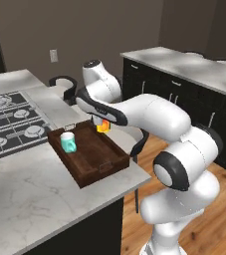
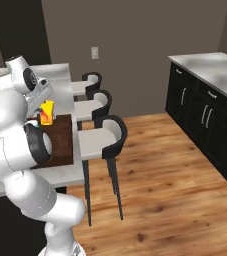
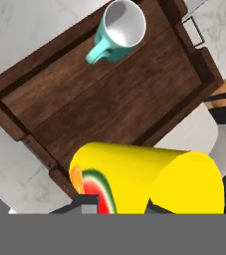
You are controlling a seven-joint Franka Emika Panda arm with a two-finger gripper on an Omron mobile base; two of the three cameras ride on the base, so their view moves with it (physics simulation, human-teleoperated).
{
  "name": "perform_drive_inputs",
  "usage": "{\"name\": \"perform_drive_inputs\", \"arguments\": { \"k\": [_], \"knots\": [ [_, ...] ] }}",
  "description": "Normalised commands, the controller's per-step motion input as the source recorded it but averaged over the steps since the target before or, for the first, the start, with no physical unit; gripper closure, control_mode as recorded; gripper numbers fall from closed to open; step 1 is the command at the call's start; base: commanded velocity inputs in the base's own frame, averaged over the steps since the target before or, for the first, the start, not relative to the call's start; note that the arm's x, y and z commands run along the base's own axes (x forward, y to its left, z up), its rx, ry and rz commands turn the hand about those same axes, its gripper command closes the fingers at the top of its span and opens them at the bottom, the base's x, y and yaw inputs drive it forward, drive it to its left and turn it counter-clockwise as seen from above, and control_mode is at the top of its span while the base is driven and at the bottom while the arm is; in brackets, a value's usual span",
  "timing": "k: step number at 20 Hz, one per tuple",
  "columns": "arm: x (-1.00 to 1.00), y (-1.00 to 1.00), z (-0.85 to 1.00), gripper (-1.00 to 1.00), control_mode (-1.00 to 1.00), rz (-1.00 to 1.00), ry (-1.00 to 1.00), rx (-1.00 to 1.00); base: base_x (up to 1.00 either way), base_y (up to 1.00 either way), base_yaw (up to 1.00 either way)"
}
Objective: There is a tray on the dining counter. Grab the cup, mug, and pitcher and place them on the tray. The pitcher may be placed next to the tray if it cannot fit the tray.
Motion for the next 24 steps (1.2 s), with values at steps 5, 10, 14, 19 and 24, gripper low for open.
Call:
{"name": "perform_drive_inputs", "arguments": {
  "k": [5,10,14,19,24],
  "knots": [
    [0.18,0.08,-0.47,1.0,-1.0,0.11,-0.11,0.0,0.0,0.0,0.0],
    [0.24,0.09,-0.35,1.0,-1.0,0.13,-0.2,0.0,0.0,0.0,0.0],
    [0.37,0.01,-0.38,1.0,-1.0,0.1,-0.07,0.0,0.0,0.0,0.0],
    [0.32,0.0,-0.34,1.0,-1.0,0.09,0.0,0.0,0.0,0.0,0.0],
    [0.26,0.03,-0.3,1.0,-1.0,0.09,0.0,0.0,0.0,0.0,0.0]
  ]
}}
